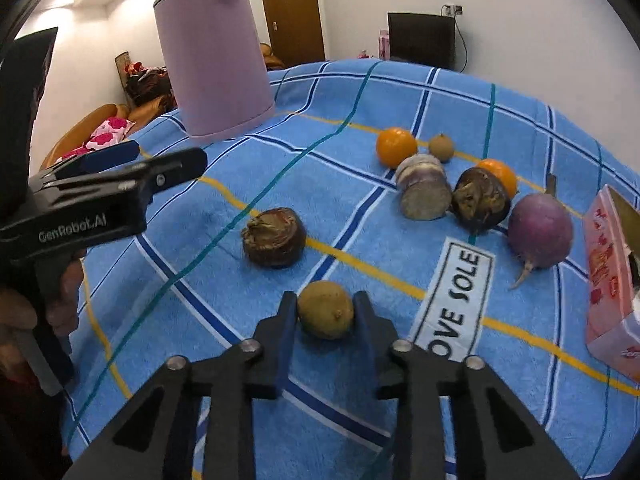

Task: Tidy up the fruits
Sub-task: 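Grasp a small brown round fruit with the right tool while the left tool grasps a dark brown root, then lower the brown fruit into the tin with the right tool while the left drops the root in, then open both tools and lift them away from the tin, then move the right tool to the purple turnip while the left tool swings over the table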

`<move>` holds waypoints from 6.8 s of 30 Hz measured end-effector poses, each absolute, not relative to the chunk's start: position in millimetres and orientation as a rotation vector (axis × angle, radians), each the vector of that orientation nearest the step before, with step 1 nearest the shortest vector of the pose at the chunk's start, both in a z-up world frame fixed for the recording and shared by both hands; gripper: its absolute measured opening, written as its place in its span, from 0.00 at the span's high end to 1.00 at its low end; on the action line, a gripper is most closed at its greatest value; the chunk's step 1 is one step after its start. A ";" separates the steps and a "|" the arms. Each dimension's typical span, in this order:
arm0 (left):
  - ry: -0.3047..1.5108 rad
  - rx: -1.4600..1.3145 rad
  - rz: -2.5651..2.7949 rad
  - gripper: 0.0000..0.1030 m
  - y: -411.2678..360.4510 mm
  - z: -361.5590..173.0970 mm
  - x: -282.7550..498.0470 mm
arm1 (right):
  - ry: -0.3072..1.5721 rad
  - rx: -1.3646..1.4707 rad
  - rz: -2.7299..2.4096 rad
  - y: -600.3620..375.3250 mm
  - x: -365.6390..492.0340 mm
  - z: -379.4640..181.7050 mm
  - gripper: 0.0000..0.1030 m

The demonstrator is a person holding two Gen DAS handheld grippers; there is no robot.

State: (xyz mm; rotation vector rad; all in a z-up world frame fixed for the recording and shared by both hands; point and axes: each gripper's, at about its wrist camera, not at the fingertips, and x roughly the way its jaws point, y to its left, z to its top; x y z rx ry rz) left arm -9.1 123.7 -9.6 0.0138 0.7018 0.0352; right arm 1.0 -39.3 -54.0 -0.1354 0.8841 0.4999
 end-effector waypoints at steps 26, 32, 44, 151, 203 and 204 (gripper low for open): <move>0.893 0.073 -0.213 0.59 49.7 -45.6 20.2 | 0.627 0.170 0.226 -155.5 -0.9 -9.5 0.71; 0.812 0.045 -0.117 0.59 60.1 -35.4 12.8 | 0.550 0.122 0.183 -158.2 -7.7 0.6 0.71; 0.602 0.017 -0.158 0.59 22.3 16.2 4.2 | 0.432 0.078 0.065 -202.6 -11.5 18.3 0.72; 0.494 0.151 -0.214 0.00 -200.2 2.9 39.6 | 0.390 0.185 -0.173 -363.2 21.5 6.6 0.33; 0.589 0.144 0.026 0.00 -25.4 -9.6 39.6 | 0.442 0.037 -0.136 -245.4 -24.3 2.7 0.33; 0.592 0.138 0.035 0.00 -21.2 -10.1 40.5 | 0.452 0.031 -0.124 -239.3 -23.1 1.7 0.34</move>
